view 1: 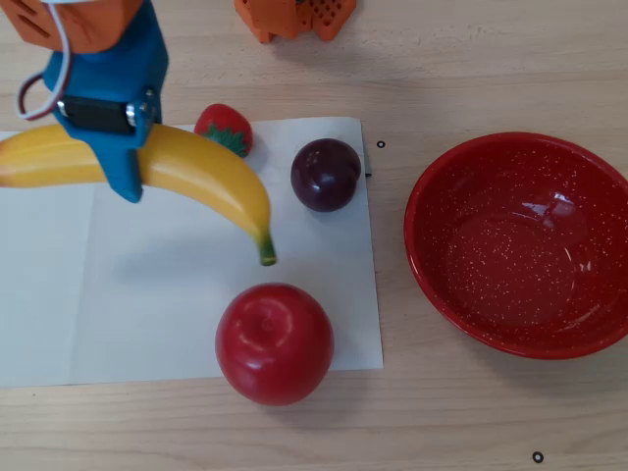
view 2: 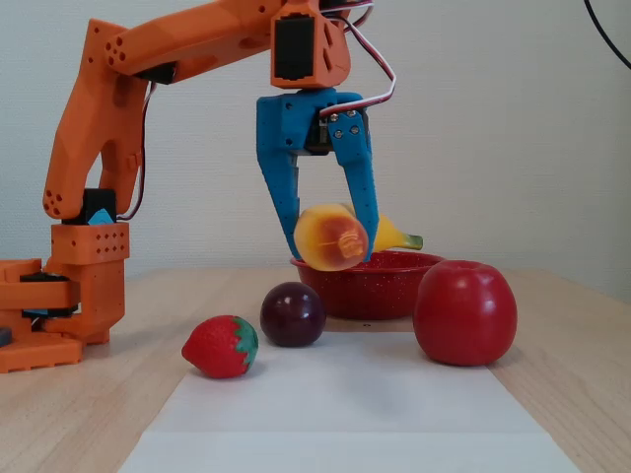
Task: Grasp the banana and put it in the red bowl
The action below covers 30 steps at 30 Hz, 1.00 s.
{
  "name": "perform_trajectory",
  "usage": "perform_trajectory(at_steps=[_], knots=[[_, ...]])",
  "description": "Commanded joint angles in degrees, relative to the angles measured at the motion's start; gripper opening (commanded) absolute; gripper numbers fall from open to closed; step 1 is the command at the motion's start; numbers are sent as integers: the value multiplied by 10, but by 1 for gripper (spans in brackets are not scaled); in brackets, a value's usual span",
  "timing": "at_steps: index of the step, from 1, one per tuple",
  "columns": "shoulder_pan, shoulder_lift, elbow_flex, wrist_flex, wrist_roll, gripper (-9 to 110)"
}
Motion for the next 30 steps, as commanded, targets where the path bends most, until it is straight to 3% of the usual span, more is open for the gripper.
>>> perform_trajectory(at_steps=[1,21,30], knots=[[33,142,-60,80,-28,0],[390,236,-67,76,-178,0],[510,236,-13,-17,-210,0]])
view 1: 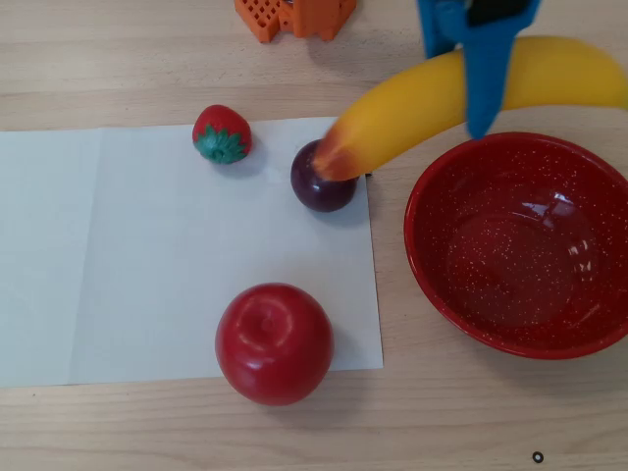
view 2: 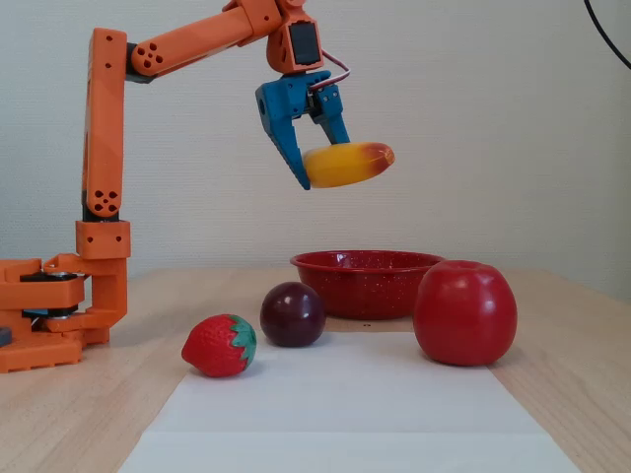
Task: Grasp the banana and put it in the red bowl
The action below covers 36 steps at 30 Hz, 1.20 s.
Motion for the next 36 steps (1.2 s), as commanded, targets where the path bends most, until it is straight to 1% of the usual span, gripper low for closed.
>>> perform_trajectory(at_steps=[1,7,12,15,18,24,27,32,36], knots=[[23,104,-9,-27,-11,0],[50,103,95,-158,2,0],[59,105,193,-293,17,0],[66,107,247,-369,50,1],[73,109,281,-417,70,10],[76,110,299,-424,58,37],[76,110,294,-398,54,46],[69,111,260,-369,47,46],[58,113,207,-320,43,38]])
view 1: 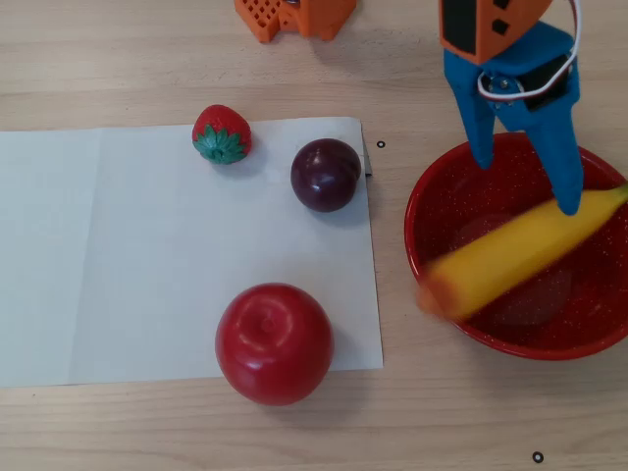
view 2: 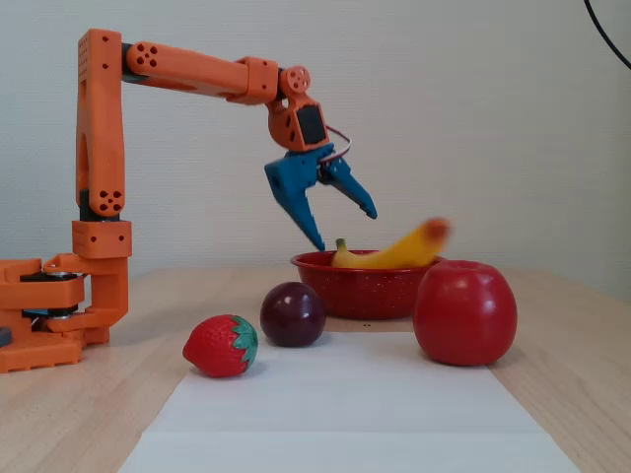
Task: Grasp the banana and put it in the red bowl
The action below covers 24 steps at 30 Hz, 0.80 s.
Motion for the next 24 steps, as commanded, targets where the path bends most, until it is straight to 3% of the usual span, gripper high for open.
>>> perform_trajectory(at_steps=[1,7,15,24], knots=[[-2,91,-90,35,-13,37],[-36,105,-171,125,-18,30],[-86,142,-238,234,-19,1],[-159,245,-172,229,-38,0]])
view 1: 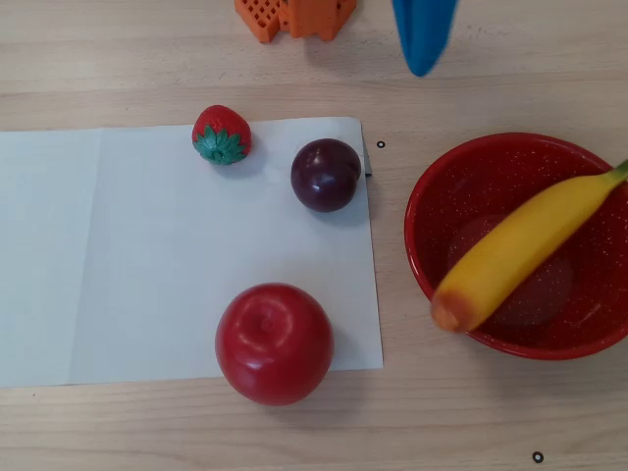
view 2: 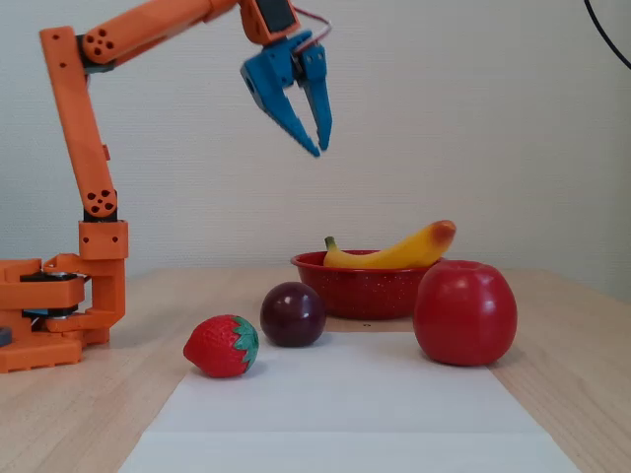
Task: Grasp the banana and put it in the red bowl
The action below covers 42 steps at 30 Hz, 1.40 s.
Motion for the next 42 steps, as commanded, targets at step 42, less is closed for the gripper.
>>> perform_trajectory(at_steps=[42], knots=[[-195,816,1049,-619,-15,0]])
